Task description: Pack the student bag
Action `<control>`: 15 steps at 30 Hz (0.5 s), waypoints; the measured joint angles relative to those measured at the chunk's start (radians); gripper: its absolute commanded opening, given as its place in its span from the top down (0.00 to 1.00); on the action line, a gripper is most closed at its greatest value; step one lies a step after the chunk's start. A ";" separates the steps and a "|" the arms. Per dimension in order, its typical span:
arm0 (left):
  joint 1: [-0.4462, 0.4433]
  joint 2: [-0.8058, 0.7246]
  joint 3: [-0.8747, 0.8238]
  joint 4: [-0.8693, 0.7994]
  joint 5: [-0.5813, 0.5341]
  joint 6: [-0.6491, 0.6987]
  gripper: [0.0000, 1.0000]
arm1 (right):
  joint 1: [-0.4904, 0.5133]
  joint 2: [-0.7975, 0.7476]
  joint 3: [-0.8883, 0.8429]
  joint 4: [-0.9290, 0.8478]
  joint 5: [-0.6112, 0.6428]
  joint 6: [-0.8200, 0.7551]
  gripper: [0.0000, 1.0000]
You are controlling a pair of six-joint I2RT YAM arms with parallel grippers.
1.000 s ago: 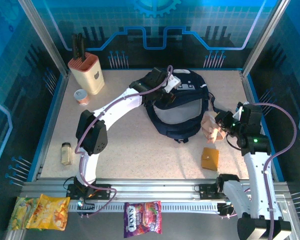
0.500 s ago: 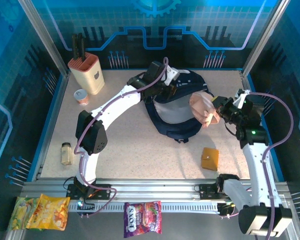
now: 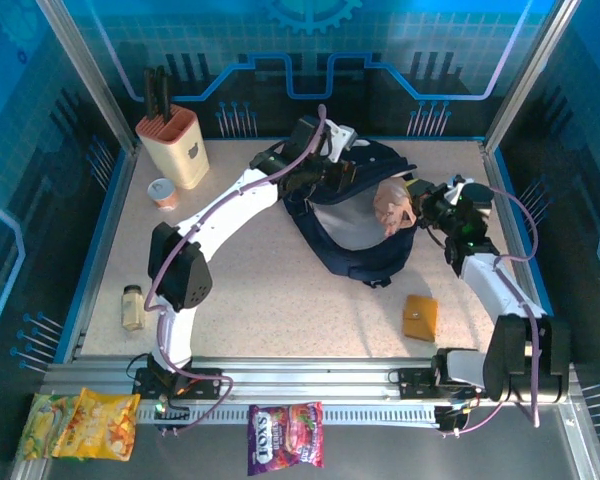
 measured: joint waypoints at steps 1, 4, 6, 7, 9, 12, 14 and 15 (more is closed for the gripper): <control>0.000 -0.009 -0.008 0.003 0.000 -0.002 1.00 | 0.006 0.016 -0.005 0.028 0.005 0.010 0.98; 0.001 -0.032 -0.034 0.009 0.000 -0.008 1.00 | 0.012 0.053 -0.029 0.101 0.020 0.035 0.98; 0.000 -0.039 -0.043 0.009 0.000 -0.010 1.00 | 0.012 0.074 -0.040 0.124 0.027 0.048 0.98; 0.000 -0.040 -0.045 0.011 0.000 -0.011 1.00 | 0.012 0.082 -0.042 0.134 0.027 0.051 0.98; 0.000 -0.041 -0.051 0.014 -0.001 -0.011 1.00 | 0.014 0.094 -0.041 0.158 0.024 0.064 0.98; 0.000 -0.041 -0.051 0.017 -0.004 -0.011 1.00 | 0.028 0.096 -0.030 0.167 0.014 0.077 0.98; 0.000 -0.041 -0.051 0.023 -0.013 -0.012 1.00 | 0.045 0.096 -0.003 0.166 0.002 0.090 0.98; 0.000 -0.041 -0.051 0.025 -0.021 -0.014 1.00 | 0.054 0.096 0.013 0.167 -0.006 0.097 0.98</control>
